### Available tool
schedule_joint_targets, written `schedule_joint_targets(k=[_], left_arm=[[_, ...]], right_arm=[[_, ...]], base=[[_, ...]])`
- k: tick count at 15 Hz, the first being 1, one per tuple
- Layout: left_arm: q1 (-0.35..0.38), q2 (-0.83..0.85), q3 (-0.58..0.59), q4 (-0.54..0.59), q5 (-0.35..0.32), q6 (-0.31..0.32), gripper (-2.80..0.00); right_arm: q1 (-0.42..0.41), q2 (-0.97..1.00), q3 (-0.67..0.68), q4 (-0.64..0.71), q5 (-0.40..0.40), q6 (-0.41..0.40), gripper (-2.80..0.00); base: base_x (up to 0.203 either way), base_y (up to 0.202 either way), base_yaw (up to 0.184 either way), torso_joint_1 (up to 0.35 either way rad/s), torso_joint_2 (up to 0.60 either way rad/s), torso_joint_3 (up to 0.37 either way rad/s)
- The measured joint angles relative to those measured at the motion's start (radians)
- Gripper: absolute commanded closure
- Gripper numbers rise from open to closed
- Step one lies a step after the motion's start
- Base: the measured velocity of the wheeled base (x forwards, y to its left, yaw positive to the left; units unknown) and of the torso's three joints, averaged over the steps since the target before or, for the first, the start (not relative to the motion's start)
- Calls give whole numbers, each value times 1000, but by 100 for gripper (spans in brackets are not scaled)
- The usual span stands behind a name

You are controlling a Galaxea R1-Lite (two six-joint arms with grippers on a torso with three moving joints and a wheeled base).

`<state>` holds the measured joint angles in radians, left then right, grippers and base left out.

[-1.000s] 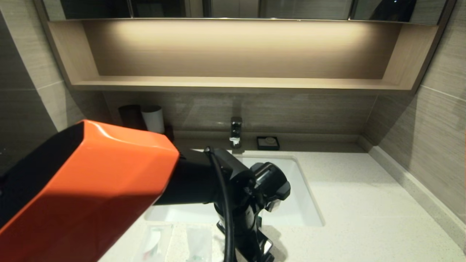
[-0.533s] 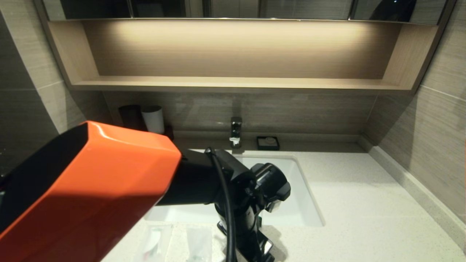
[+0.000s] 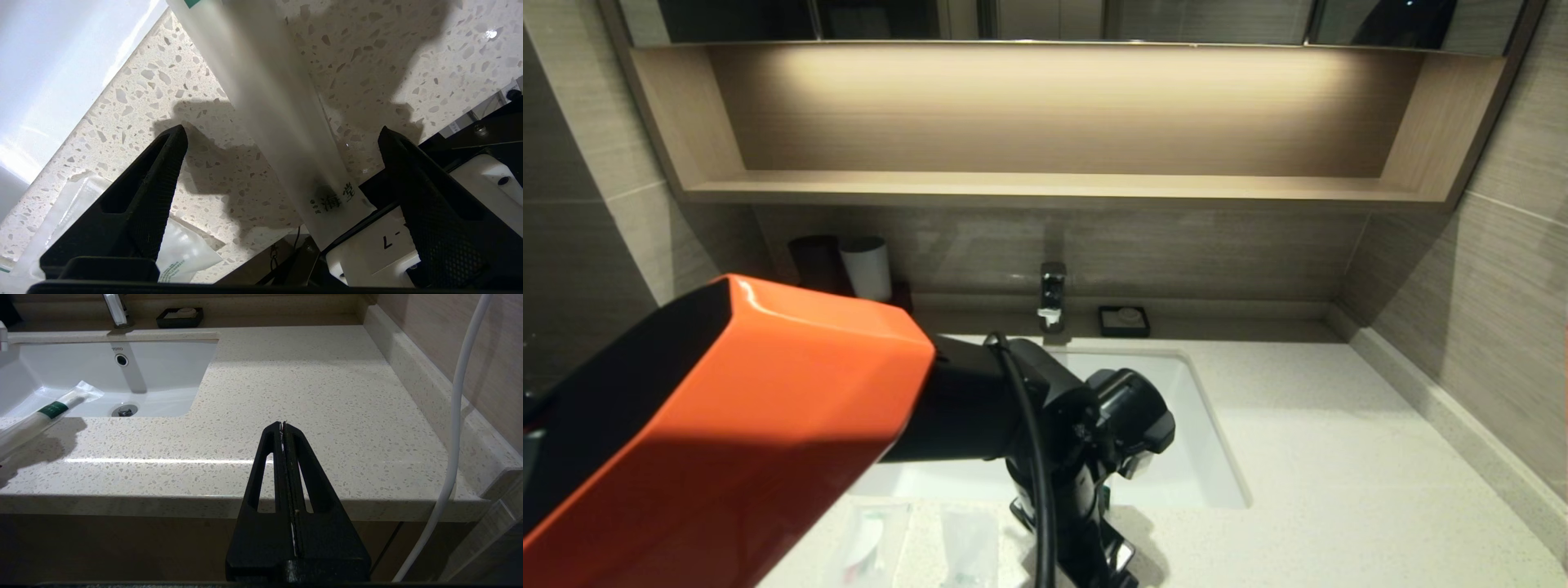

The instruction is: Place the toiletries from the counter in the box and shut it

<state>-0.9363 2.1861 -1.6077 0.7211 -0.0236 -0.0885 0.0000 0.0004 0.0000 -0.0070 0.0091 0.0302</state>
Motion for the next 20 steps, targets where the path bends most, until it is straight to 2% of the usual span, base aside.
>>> schedule_joint_targets(k=[11, 12, 14, 20], left_arm=[[-2, 8, 0, -1, 4, 0, -280], [-2, 9, 1, -2, 8, 0, 0], [-3, 12, 3, -5, 28, 0, 0], [-3, 13, 7, -3, 31, 3, 0]], right_arm=[[0, 0, 0, 0, 0, 0, 0], [0, 0, 0, 0, 0, 0, 0], [0, 0, 0, 0, 0, 0, 0], [0, 0, 0, 0, 0, 0, 0]], base=[[0, 0, 0, 0, 0, 0], [0, 0, 0, 0, 0, 0], [0, 0, 0, 0, 0, 0], [0, 0, 0, 0, 0, 0]])
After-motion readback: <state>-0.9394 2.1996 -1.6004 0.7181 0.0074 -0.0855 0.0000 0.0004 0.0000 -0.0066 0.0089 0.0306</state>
